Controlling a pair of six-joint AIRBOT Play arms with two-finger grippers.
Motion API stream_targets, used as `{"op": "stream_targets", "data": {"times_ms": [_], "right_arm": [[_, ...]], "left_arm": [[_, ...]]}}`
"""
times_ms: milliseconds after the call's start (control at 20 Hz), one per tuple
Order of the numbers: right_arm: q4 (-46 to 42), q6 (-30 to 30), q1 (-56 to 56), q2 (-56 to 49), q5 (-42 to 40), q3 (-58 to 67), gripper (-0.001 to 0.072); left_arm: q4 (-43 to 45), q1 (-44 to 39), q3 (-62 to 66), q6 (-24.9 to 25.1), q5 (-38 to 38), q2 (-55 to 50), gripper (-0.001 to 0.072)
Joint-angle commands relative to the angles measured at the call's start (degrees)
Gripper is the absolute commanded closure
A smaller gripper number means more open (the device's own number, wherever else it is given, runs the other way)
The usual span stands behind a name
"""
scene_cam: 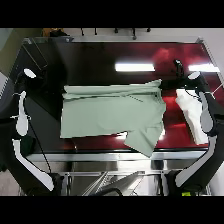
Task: Fold the shirts.
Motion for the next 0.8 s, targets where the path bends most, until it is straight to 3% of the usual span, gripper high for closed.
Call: {"op": "stream_targets", "data": {"times_ms": [0,200,250,300,350,400,550,650,750], "right_arm": [[-1.5,0.3,0.6,-1.5,-1.7,-0.6,0.0692],[-1.6,0.3,1.9,-1.5,-1.6,-0.5,0.0691],[-1.6,0.3,1.9,-0.5,-0.7,-0.4,0.0668],[-2.0,0.3,1.9,1.0,0.1,-0.3,0.0492],[-2.8,0.3,1.6,3.5,1.1,-0.3,0.027],[-4.5,1.9,1.1,6.2,2.3,-0.3,0.0202],[-8.5,10.5,-2.5,15.0,9.6,-0.7,0.0207],[-8.4,13.3,-6.4,20.0,15.0,-4.1,0.021],[-8.4,15.1,-11.4,25.7,18.0,-12.1,0.021]], "left_arm": [[1.3,-0.2,-2.8,-0.2,1.3,-0.4,0.0688],[0.9,-0.2,-2.5,-0.2,-2.1,-1.0,0.0684],[1.0,-0.2,-1.2,-0.2,-4.5,-1.0,0.0546],[0.9,0.1,1.0,-0.7,-7.8,-1.0,0.0143],[1.0,0.5,3.9,-3.5,-11.4,-1.0,0.0029],[0.9,1.3,7.4,-5.6,-15.7,-1.0,0.0029],[1.0,4.1,12.0,-9.2,-25.8,1.5,0.0038],[1.8,5.3,5.2,-9.2,-28.1,6.5,0.0038],[3.3,6.6,-8.3,-8.1,-25.1,13.7,0.0038]]}}
